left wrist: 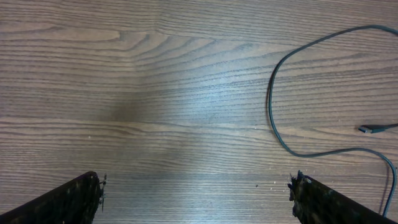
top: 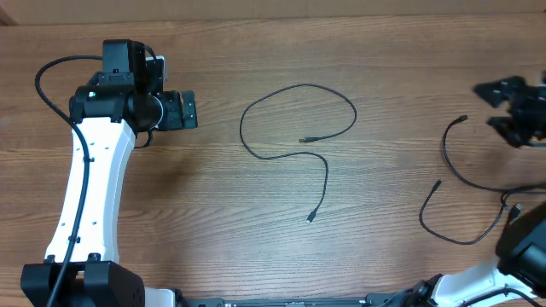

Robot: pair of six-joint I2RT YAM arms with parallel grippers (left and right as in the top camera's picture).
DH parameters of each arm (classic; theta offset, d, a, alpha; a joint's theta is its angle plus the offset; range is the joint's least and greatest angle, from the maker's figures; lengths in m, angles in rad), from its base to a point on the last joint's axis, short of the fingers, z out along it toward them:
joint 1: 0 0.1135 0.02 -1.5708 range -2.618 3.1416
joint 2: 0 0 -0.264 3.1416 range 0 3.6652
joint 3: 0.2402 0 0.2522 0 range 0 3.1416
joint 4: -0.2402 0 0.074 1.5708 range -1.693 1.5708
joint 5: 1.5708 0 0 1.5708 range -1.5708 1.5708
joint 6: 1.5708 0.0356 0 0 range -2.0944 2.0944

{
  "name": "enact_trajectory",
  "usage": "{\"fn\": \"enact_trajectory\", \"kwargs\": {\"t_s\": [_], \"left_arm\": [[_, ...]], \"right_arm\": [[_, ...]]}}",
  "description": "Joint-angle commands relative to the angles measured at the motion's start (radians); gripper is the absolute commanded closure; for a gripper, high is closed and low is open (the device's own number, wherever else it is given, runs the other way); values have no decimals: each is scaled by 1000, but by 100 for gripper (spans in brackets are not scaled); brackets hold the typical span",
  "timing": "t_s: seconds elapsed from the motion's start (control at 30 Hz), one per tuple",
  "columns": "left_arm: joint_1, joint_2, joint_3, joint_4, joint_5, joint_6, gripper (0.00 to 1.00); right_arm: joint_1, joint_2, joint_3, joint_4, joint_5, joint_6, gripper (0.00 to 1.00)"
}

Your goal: Untangle cables

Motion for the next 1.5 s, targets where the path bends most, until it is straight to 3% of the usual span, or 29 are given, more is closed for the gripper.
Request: {"fn": "enact_trajectory", "kwargs": {"t_s": [0.0, 0.53, 0.77, 1.13, 1.27, 1.47], "left_arm": [[0, 7, 10, -1, 11, 19, 1], [0, 7, 10, -1, 11, 19, 0], [0, 7, 10, -1, 11, 19, 0], [0, 7, 10, -1, 11, 19, 0], [0, 7, 10, 172, -177, 64, 0], [0, 7, 10, 186, -183, 64, 0]], "right_arm": [[104, -77, 21, -11, 56, -11, 0], [770, -93, 21, -21, 463, 55, 0], [993, -93, 21, -2, 472, 55, 0], [1218, -62, 20, 65, 472, 171, 0], [1293, -6, 20, 92, 472, 183, 0], [1347, 21, 20, 143, 499, 229, 0]]}}
